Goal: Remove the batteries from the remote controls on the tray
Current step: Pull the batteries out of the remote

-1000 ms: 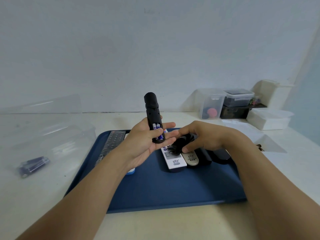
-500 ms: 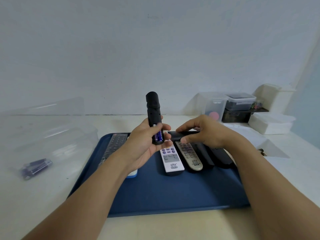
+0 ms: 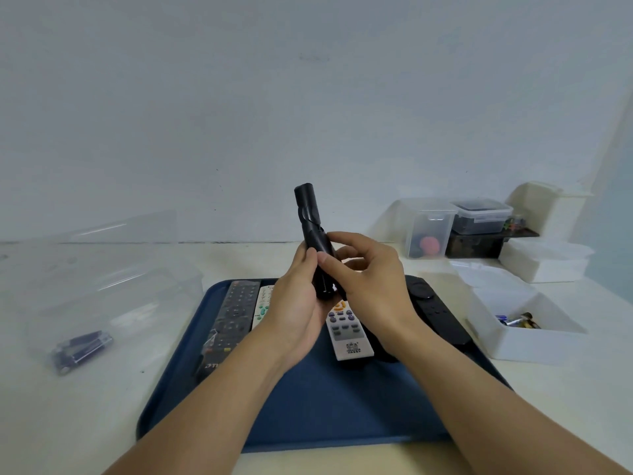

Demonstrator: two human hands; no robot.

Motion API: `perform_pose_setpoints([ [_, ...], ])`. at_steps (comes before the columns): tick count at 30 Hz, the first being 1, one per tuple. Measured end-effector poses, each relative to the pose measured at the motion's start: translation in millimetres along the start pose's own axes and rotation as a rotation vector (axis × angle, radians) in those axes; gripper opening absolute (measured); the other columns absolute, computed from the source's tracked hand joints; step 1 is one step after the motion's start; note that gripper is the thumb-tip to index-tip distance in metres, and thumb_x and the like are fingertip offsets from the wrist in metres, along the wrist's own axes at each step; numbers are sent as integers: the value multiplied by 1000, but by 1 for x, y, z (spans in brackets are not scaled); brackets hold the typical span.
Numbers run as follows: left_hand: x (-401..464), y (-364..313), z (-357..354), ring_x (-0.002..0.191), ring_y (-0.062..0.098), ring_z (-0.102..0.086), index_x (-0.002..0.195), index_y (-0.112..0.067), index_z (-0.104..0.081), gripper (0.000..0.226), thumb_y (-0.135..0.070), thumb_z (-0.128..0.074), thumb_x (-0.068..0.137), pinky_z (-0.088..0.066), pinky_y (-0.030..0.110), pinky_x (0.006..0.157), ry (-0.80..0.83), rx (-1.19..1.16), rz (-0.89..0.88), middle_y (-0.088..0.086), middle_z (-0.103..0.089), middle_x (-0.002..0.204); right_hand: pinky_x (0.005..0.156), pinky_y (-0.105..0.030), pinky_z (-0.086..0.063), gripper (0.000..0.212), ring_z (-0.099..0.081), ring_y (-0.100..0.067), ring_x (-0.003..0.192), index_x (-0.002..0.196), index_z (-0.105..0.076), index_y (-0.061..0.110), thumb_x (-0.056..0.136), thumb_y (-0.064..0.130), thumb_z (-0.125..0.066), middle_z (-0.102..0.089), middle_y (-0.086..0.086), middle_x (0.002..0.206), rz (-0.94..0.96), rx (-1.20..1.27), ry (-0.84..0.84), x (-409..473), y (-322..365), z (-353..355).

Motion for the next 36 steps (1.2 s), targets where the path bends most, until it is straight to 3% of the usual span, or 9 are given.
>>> perform_pose_setpoints([
  [4, -1, 3, -2, 119, 22, -67, 126, -18, -66, 48, -46, -31, 108, -45, 52, 106, -9, 58, 0, 8, -73, 122, 67, -28, -60, 26, -71, -11, 79, 111, -74, 33, 86, 27, -77, -73, 3, 85, -6, 45, -14, -3, 4, -3],
  [12, -3, -3, -1, 118, 27, -67, 130, -14, -64, 47, -43, -36, 108, -58, 39, 86, 40, 98, 13, 9, -74, 119, 63, -30, -60, 27, -75, -19, 86, 112, -75, 27, 87, 19, -76, -75, -3, 93, -45, 193, 27, -4, 8, -2],
  [17, 0, -6, 4, 114, 31, -66, 131, -22, -64, 36, -36, -41, 107, -56, 45, 90, 57, 115, 21, 9, -71, 126, 59, -24, -56, 27, -75, -16, 85, 113, -75, 24, 87, 17, -76, -76, -5, 96, -67, 236, 49, -3, 10, -1],
  [20, 1, -9, 7, 104, 29, -65, 128, -25, -66, 33, -38, -46, 105, -54, 47, 88, 58, 149, 24, 10, -71, 125, 63, -31, -60, 27, -75, -20, 87, 114, -75, 23, 88, 18, -76, -76, -6, 96, -64, 225, 61, -2, 9, 0],
  [24, 0, -14, 11, 97, 31, -67, 129, -20, -66, 36, -39, -52, 102, -48, 58, 102, 58, 179, 37, 21, -68, 127, 78, -46, -62, 25, -75, -24, 92, 114, -75, 23, 89, 23, -75, -77, -10, 98, -67, 236, 108, 0, 8, 2],
  [27, 0, -17, 12, 100, 36, -69, 129, -15, -65, 36, -34, -55, 101, -50, 56, 102, 38, 132, 38, 28, -66, 127, 82, -47, -62, 24, -75, -26, 93, 113, -76, 21, 90, 23, -74, -77, -13, 99, -65, 244, 132, 1, 8, 1],
  [31, 1, -15, 10, 91, 30, -71, 126, -13, -64, 32, -31, -56, 101, -59, 43, 82, 8, 96, -17, 26, -70, 118, 80, -33, -61, 22, -74, -17, 93, 115, -76, 20, 97, 26, -64, -78, -2, 100, 7, 162, 144, -1, 10, -3],
  [33, 1, -13, 9, 87, 23, -70, 122, -16, -64, 26, -30, -57, 101, -58, 34, 70, -26, 81, -53, 15, -76, 104, 72, -24, -58, 22, -71, -12, 88, 112, -76, 25, 99, 32, -60, -75, 3, 101, 52, 50, 153, -3, 10, -5],
  [36, 3, -14, 11, 71, 13, -65, 116, -18, -64, 22, -32, -57, 101, -54, 28, 61, -71, 31, -24, 0, -68, 80, 83, -30, -58, 32, -63, -4, 102, 122, -69, 35, 91, 43, -69, -67, 12, 114, 54, -51, 265, -4, 8, -10],
])
Point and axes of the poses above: each hand's wrist, its own x-axis towards the middle knuckle, its own z-axis out of the back of the hand, y = z × x, the point moved 3 cm from there along x, towards the middle knuckle
